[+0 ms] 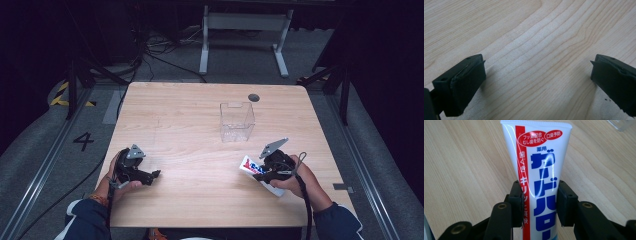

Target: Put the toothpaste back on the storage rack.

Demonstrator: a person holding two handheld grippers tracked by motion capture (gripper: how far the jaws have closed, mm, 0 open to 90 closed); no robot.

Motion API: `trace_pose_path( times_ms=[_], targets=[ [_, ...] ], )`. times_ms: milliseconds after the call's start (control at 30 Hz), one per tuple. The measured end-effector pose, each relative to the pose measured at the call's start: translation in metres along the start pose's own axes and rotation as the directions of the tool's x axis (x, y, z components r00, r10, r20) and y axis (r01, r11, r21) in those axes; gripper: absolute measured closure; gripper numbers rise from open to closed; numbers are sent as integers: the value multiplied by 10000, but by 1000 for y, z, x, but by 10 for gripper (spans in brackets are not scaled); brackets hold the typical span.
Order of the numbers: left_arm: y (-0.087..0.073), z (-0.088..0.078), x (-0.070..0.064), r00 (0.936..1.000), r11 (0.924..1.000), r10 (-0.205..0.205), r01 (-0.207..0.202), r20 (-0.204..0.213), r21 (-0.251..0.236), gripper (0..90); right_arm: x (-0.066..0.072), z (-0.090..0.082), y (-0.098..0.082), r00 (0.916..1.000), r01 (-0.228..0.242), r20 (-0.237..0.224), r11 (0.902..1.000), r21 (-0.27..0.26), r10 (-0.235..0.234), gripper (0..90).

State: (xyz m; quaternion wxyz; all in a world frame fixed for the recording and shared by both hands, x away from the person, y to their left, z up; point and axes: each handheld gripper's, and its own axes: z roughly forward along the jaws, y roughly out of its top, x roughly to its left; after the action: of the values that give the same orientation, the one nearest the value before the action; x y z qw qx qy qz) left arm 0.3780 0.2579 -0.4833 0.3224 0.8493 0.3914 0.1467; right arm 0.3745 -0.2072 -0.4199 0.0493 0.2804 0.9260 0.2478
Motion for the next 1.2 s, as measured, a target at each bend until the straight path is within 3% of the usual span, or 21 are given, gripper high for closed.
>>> trace_pose_path(
  times_ms=[233, 567, 633, 1200],
  targets=[
    [0, 0, 0, 10000, 10000, -1, 1, 4, 1, 2, -3, -8, -4, 9998, -128, -141, 9991, -396, 122, 647],
    [0, 0, 0, 10000, 10000, 4, -4, 9, 3, 2, -5, -21, -9, 9999, -112, 95, 9955, -939, 121, 656],
    [0, 0, 0, 10000, 10000, 2, -2, 13, 1, 2, -3, -23, -9, 9997, 74, 247, 9952, -976, -50, 657],
    [0, 0, 0, 10000, 10000, 57, -57, -22, 2, 2, -2, -39, -9, 9977, 52, 665, 9766, -2151, 94, 665]
  ],
)
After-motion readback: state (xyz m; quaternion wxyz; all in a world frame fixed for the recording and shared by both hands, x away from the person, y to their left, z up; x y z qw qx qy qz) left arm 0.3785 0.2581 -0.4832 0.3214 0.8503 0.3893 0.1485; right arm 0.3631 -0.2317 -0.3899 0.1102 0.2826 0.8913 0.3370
